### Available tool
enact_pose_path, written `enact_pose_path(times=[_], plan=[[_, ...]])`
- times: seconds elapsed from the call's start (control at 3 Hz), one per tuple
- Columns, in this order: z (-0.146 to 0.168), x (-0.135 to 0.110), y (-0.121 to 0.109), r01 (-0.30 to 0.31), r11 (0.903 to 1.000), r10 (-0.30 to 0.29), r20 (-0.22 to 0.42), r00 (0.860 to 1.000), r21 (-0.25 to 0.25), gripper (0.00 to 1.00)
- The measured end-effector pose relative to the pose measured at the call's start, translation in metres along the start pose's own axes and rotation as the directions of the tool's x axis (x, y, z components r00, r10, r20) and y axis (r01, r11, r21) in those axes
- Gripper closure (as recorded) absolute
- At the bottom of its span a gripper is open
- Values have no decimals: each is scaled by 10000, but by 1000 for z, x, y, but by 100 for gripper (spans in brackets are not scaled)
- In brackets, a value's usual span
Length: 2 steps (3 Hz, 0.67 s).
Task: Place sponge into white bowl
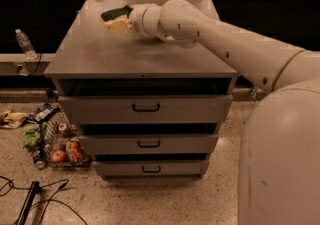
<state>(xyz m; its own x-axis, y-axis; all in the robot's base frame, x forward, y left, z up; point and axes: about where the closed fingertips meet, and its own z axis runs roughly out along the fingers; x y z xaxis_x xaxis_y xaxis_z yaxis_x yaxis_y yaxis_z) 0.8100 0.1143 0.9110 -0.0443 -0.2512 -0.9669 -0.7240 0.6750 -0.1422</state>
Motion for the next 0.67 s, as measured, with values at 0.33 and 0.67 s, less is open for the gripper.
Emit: enact_pose_path(times=[0.33,0.67], plan=[[-55,-3,-40,-104,9811,159,-274,9995,1930,100],[-87,-5,-64,-213,9586,312,-305,9990,2840,100]])
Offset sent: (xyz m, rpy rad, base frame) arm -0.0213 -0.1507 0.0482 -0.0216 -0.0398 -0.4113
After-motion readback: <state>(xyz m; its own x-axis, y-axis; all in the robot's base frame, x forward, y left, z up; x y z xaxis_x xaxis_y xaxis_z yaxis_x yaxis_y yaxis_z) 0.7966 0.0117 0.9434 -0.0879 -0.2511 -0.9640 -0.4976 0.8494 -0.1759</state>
